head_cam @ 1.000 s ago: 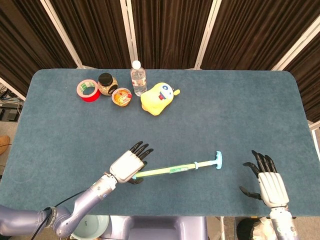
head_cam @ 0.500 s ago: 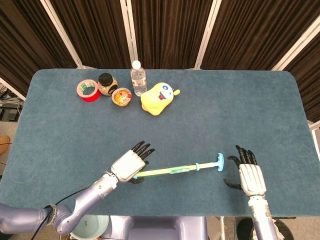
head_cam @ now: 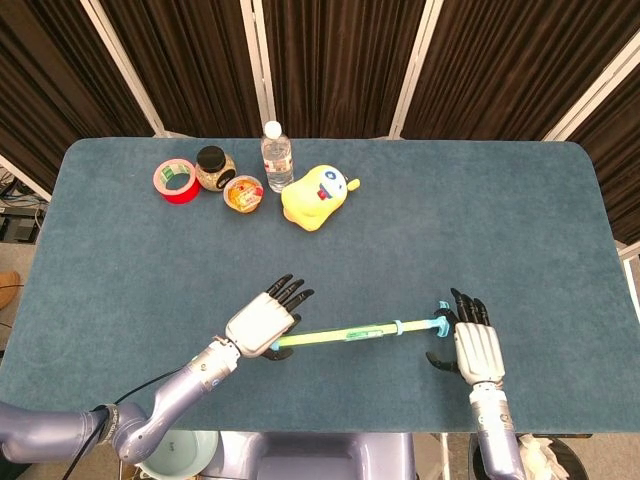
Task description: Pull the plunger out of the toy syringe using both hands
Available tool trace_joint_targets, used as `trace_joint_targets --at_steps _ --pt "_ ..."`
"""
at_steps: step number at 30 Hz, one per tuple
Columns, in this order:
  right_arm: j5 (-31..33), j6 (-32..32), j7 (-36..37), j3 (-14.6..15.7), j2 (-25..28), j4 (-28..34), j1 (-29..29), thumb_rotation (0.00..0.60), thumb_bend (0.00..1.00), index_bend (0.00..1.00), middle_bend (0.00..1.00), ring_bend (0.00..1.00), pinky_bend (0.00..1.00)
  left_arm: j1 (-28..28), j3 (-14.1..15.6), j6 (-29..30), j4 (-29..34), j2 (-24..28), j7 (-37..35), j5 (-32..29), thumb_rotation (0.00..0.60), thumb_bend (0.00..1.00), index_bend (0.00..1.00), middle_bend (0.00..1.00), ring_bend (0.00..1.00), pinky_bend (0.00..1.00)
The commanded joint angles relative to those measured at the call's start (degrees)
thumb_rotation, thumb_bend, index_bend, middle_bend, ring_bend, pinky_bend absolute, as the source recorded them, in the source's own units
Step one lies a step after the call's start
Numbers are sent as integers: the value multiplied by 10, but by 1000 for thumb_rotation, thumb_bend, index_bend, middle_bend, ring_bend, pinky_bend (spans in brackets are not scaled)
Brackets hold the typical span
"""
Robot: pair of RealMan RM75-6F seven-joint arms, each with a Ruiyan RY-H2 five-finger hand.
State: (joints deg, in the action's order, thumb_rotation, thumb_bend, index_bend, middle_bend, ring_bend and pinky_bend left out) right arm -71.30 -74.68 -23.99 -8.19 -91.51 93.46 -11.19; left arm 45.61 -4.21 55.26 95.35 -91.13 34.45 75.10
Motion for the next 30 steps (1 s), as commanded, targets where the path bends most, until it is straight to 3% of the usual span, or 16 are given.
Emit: trace_joint_targets --at_steps 1,30 --pt "5 -1 -4 -2 -5 0 -2 600 227 354 62 7 0 2 -3 -1 4 2 2 -2 600 339 614 85 0 60" --pt "57 -7 -20 -24 -58 -26 -26 600 291 439 72 14 0 12 -11 3 35 7 1 -10 600 340 624 85 0 60"
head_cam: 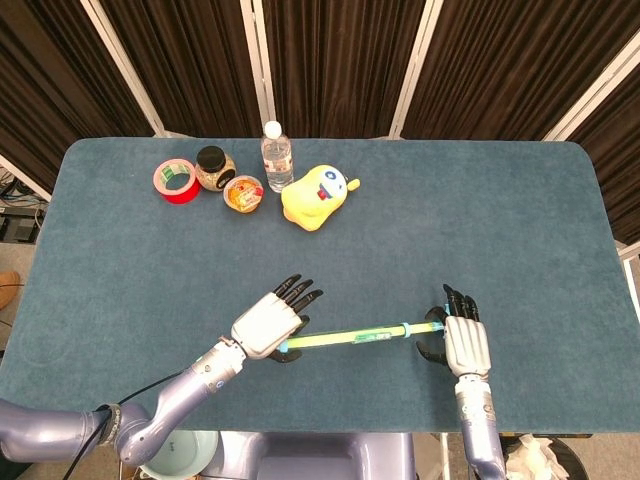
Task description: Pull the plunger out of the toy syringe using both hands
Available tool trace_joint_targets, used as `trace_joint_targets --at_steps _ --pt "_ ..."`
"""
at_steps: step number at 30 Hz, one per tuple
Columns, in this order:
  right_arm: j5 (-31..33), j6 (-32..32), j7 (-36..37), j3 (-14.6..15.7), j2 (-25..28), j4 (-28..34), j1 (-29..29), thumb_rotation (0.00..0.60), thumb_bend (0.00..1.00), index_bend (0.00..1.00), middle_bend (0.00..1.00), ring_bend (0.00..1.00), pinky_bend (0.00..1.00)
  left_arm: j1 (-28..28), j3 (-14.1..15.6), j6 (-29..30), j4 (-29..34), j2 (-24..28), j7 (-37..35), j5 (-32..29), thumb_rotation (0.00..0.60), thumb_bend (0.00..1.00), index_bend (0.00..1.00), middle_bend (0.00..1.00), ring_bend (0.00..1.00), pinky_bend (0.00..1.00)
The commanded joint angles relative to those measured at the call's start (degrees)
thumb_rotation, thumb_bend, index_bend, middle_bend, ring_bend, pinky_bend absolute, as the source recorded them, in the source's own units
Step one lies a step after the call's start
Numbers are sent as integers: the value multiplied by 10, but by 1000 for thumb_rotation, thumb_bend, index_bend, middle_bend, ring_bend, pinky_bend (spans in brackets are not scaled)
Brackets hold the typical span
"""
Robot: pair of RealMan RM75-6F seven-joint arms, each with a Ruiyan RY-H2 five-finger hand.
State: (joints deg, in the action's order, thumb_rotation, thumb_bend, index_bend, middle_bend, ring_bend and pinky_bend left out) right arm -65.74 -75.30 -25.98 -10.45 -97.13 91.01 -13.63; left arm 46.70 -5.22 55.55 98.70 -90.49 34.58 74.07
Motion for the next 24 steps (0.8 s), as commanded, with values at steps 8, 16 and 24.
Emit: trace_joint_targets --at_steps 8,16,24 --pt "15 -1 1 -6 -9 -15 -5 600 301 474 82 20 0 2 0 4 13 9 0 5 600 339 629 86 0 60" --pt "23 1 7 -11 -17 -32 -10 600 302 477 83 22 0 3 -2 7 20 12 -3 8 600 339 633 85 0 60" --pt "33 2 5 -12 -25 -46 -14 600 364 547 100 29 0 5 -2 9 28 17 -4 15 600 339 635 86 0 60"
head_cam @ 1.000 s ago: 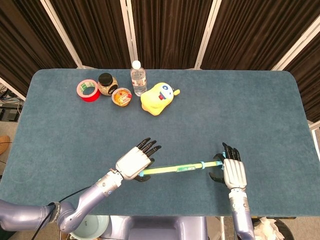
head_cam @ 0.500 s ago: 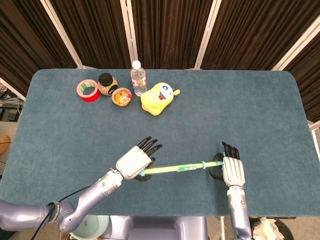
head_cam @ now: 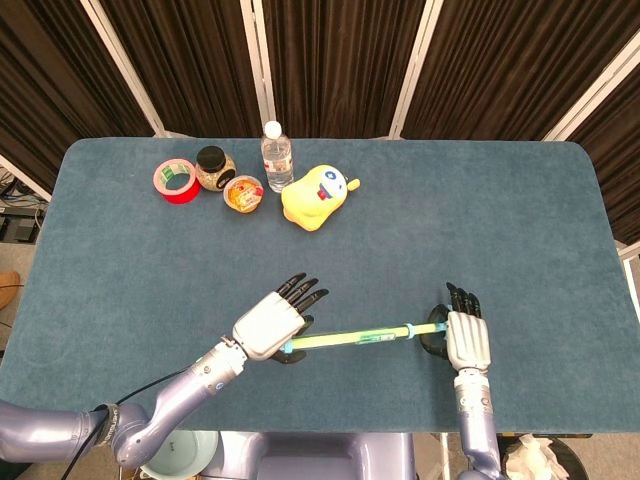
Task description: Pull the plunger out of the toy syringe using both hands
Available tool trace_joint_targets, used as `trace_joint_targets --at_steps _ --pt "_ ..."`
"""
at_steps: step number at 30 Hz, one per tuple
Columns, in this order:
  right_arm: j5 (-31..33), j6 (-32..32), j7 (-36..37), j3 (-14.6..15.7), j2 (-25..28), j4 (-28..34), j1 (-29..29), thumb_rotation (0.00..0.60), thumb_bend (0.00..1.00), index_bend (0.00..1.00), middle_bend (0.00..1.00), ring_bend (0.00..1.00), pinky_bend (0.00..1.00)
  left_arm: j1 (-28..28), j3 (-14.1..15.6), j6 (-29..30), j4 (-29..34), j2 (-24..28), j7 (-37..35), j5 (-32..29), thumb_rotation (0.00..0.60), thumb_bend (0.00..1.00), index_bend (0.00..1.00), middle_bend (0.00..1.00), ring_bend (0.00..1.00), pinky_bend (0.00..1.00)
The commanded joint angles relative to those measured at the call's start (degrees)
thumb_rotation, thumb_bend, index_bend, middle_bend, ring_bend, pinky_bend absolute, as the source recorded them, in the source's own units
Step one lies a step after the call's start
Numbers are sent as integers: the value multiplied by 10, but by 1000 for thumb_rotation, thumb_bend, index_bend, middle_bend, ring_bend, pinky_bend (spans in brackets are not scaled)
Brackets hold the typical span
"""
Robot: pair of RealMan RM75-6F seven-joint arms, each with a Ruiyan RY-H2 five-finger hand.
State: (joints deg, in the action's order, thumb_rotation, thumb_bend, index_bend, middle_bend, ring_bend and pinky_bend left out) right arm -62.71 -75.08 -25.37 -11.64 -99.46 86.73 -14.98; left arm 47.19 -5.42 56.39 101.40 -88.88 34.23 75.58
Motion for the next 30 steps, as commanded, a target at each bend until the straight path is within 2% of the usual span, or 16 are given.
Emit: trace_joint_targets --at_steps 1,15,30 --pt "3 0 -1 0 -2 -5 0 600 373 560 104 30 0 0 0 1 2 2 -1 0 600 340 635 86 0 60" --pt "7 -7 -2 -4 0 -9 -4 600 519 673 134 37 0 -4 0 9 9 20 -12 5 600 340 638 87 0 60" --pt "13 -23 -10 -39 44 1 -13 600 529 693 138 39 0 -19 -4 29 33 73 -38 15 600 340 647 88 0 60"
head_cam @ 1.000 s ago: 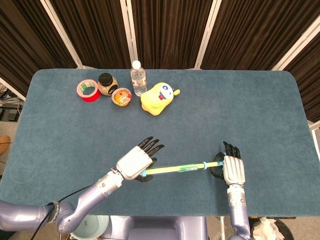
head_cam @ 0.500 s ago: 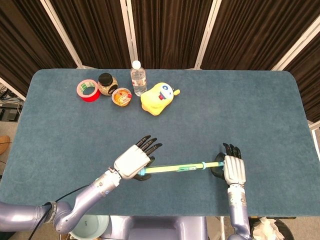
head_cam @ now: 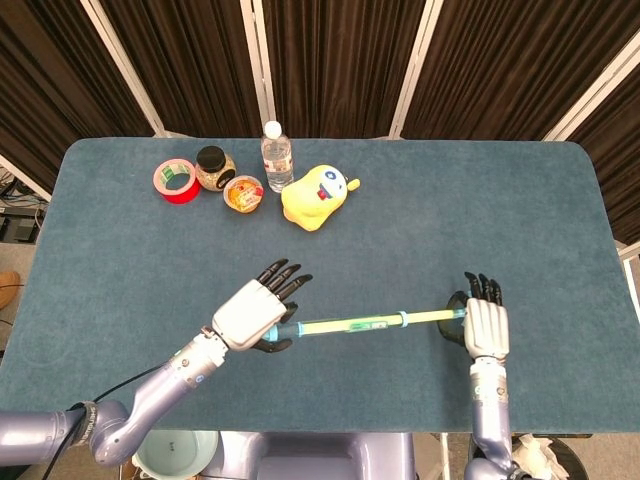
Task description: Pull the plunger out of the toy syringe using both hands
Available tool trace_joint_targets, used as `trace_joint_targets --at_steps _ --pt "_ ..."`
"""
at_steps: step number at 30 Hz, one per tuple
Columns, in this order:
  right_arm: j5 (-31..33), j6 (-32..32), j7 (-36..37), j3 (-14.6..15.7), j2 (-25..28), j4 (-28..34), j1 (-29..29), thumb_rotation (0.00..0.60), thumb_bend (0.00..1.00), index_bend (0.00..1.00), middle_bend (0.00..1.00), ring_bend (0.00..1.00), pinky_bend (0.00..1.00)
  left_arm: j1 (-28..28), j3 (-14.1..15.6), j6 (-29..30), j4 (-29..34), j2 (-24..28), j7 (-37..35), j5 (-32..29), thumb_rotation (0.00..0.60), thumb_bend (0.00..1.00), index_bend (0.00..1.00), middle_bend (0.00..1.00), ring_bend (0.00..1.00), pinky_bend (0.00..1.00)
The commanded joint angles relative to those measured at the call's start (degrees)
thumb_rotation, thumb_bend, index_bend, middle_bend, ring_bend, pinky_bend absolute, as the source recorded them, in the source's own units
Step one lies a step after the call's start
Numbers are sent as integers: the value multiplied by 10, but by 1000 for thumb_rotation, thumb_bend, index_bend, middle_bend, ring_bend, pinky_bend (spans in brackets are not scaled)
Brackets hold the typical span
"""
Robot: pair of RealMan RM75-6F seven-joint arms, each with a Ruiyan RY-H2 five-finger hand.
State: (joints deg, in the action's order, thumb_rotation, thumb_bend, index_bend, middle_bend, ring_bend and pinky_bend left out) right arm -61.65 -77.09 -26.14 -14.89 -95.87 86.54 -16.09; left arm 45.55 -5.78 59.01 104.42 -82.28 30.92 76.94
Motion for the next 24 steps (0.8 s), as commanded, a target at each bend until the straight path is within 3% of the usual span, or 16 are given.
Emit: trace_joint_targets --at_steps 1,24 --pt "4 -4 -4 -9 11 5 -3 600 529 693 138 39 0 -4 0 3 3 9 -7 2 600 340 648 88 0 60" --pt "48 0 21 -46 69 -14 -2 600 528 700 139 41 0 -33 19 24 6 49 -49 26 600 339 653 88 0 60"
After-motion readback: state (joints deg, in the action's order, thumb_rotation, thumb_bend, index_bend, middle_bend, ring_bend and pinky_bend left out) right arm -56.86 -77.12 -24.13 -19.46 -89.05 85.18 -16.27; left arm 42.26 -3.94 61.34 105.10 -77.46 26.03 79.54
